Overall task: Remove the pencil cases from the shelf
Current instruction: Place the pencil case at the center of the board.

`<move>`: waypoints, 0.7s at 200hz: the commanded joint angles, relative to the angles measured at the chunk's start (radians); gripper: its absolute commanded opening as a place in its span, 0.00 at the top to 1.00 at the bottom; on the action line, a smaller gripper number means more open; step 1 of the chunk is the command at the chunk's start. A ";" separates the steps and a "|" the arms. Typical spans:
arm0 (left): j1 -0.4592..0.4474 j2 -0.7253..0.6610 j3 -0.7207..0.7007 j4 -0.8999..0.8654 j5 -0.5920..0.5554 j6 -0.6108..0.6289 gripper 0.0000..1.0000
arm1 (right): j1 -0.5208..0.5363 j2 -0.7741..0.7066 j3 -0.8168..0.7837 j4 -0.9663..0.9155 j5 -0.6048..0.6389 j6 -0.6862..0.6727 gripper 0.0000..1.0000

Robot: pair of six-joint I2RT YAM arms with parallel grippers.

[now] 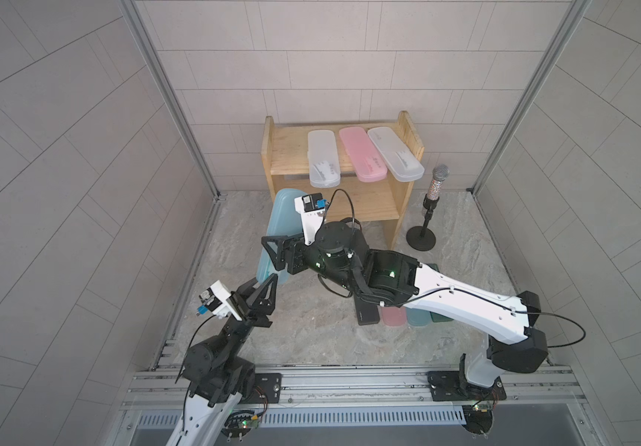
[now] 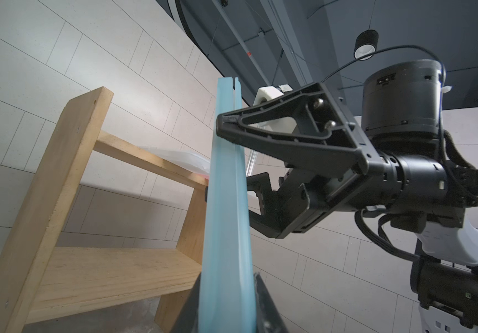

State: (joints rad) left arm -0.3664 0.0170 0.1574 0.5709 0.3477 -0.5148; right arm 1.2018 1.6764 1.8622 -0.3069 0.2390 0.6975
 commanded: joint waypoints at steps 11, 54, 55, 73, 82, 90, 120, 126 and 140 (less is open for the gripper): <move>0.001 -0.013 -0.001 0.037 0.007 0.013 0.91 | -0.004 -0.039 -0.038 -0.017 0.062 -0.055 0.36; 0.002 -0.013 -0.005 0.022 -0.008 -0.002 0.41 | -0.024 -0.103 -0.118 -0.018 0.084 -0.064 0.41; 0.002 -0.014 -0.005 0.022 -0.008 -0.003 0.39 | -0.025 -0.105 -0.122 -0.017 0.084 -0.064 0.41; 0.001 -0.013 -0.009 0.018 -0.027 -0.013 0.06 | -0.041 -0.176 -0.198 -0.021 0.095 -0.074 0.41; 0.001 -0.014 -0.010 0.016 -0.037 -0.019 0.00 | -0.049 -0.214 -0.246 -0.024 0.095 -0.079 0.41; 0.002 -0.014 -0.010 0.011 -0.048 -0.020 0.00 | -0.058 -0.253 -0.292 -0.036 0.096 -0.083 0.41; 0.001 -0.014 0.039 -0.128 -0.127 -0.037 0.00 | -0.086 -0.367 -0.465 -0.122 0.085 -0.081 0.41; 0.001 -0.014 0.051 -0.162 -0.139 -0.039 0.00 | -0.093 -0.381 -0.500 -0.139 0.077 -0.075 0.41; 0.001 -0.013 0.079 -0.237 -0.164 -0.043 0.00 | -0.121 -0.405 -0.579 -0.167 0.027 -0.055 0.41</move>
State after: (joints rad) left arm -0.3668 0.0151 0.1715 0.4622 0.2466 -0.5453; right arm 1.1110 1.3094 1.3853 -0.3943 0.3050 0.6327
